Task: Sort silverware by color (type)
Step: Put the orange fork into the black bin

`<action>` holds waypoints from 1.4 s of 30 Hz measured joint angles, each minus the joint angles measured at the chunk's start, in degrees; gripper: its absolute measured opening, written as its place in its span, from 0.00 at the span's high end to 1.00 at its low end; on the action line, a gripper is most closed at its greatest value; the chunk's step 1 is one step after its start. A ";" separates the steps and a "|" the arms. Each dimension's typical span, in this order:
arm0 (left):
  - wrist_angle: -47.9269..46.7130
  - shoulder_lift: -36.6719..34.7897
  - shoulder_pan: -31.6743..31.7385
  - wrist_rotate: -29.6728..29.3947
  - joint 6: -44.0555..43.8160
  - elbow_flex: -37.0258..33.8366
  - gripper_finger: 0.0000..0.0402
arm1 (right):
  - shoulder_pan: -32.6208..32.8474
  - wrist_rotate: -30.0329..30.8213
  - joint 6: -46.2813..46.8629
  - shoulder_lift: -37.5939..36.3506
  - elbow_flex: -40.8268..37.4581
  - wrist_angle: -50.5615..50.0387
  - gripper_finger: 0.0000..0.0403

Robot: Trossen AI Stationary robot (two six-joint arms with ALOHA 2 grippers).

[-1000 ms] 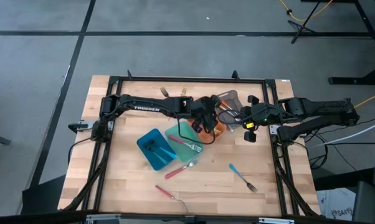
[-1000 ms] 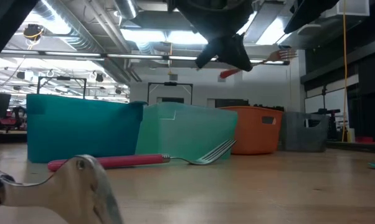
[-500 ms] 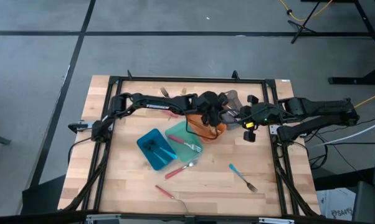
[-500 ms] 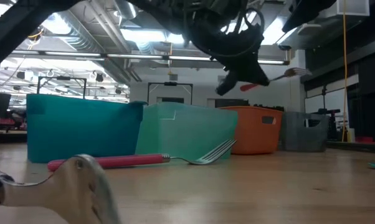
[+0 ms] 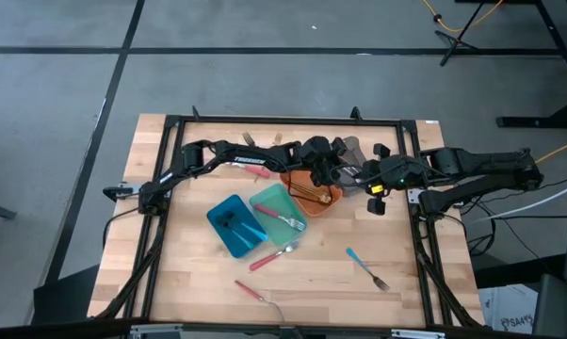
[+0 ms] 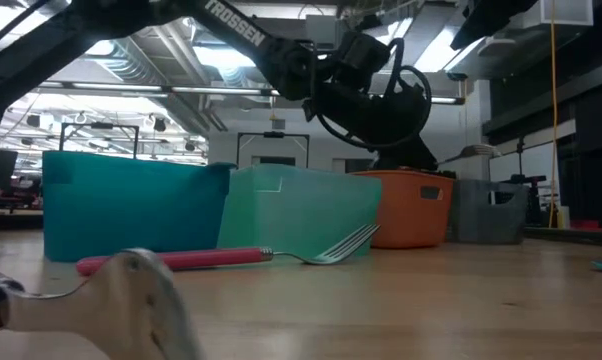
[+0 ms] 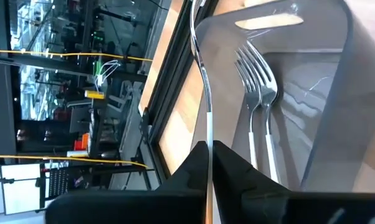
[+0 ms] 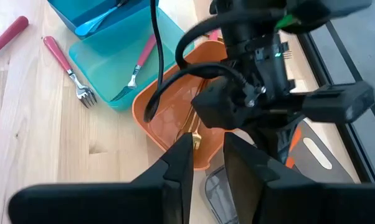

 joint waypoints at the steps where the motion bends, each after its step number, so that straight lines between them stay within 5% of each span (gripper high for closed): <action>1: 0.08 0.12 0.03 -0.04 -0.02 0.00 0.99 | 0.02 0.00 0.00 0.00 0.00 -0.02 0.80; 42: -8.14 0.14 1.09 1.47 -5.11 -0.04 0.97 | 0.01 0.02 0.00 0.02 0.00 -0.09 0.80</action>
